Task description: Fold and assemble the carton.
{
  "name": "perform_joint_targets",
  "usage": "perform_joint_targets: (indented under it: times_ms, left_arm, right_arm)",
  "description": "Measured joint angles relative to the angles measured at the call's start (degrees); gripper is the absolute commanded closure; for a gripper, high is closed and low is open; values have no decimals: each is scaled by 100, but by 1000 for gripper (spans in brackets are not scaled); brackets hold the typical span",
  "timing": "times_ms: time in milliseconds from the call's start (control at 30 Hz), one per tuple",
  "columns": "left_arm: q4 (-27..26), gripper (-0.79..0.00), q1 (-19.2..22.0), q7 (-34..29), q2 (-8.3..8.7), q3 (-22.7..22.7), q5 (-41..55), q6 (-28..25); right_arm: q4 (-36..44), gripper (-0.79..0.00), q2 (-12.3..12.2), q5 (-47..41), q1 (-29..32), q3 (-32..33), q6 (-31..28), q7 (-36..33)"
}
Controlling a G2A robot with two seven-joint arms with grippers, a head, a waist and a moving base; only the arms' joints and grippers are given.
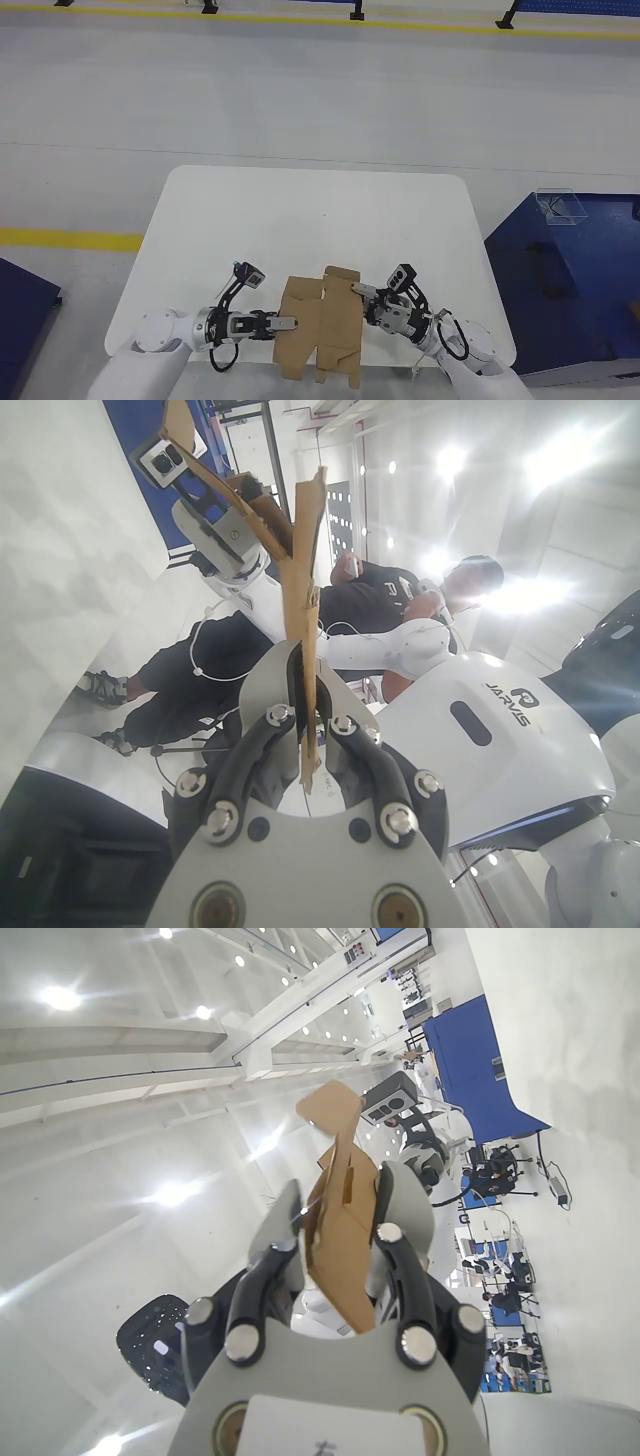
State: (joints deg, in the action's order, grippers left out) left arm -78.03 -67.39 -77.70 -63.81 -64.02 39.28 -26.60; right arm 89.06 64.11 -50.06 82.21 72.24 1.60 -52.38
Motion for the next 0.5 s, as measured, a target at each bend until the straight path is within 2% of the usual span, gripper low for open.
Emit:
perform_joint_targets:
  times_ms: [433,467,500]
  left_arm:
    - [89,0,85,55,58,136,9,-55]
    - [94,0,95,58,60,152,6,-58]
    - [100,0,105,62,62,166,6,-61]
  right_arm:
    - [228,0,2,-75,73,178,-164,173]
    - [232,-92,1,-77,83,184,-157,171]
    - [237,-385,2,-87,92,191,-145,189]
